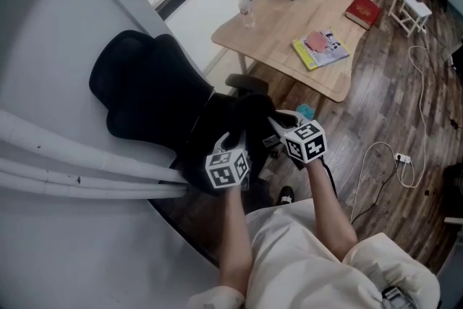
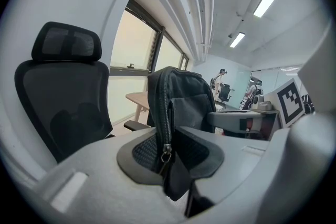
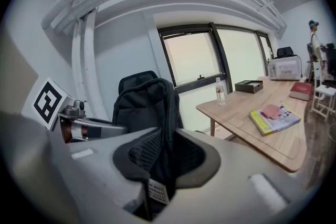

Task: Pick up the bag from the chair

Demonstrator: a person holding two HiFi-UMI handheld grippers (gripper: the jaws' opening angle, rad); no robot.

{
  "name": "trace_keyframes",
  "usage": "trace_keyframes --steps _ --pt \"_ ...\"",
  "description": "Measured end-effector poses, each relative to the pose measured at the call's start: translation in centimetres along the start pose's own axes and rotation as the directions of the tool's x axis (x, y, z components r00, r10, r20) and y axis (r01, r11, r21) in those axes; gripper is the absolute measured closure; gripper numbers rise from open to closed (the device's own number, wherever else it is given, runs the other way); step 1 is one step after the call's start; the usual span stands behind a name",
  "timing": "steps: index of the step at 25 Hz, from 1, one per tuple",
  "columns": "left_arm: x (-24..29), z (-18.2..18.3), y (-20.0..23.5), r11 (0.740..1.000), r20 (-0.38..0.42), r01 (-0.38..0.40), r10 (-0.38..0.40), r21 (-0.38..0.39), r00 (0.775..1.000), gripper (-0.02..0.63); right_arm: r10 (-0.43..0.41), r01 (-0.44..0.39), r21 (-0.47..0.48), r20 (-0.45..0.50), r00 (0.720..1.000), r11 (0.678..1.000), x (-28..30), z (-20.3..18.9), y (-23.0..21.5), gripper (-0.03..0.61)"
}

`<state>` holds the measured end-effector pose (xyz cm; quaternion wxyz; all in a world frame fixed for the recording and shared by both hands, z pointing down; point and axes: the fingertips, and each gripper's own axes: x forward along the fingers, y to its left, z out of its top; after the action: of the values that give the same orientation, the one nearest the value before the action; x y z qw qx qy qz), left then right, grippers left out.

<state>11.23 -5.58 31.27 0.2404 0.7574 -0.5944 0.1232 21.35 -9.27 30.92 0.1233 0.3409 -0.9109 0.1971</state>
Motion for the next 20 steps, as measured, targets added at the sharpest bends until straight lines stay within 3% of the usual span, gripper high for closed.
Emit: trace_keyframes --steps 20 --pt "-0.8 -0.1 2.2 1.0 0.007 -0.023 0.024 -0.012 1.0 0.532 0.025 -0.026 -0.045 -0.026 0.999 0.999 1.6 -0.2 1.7 0.502"
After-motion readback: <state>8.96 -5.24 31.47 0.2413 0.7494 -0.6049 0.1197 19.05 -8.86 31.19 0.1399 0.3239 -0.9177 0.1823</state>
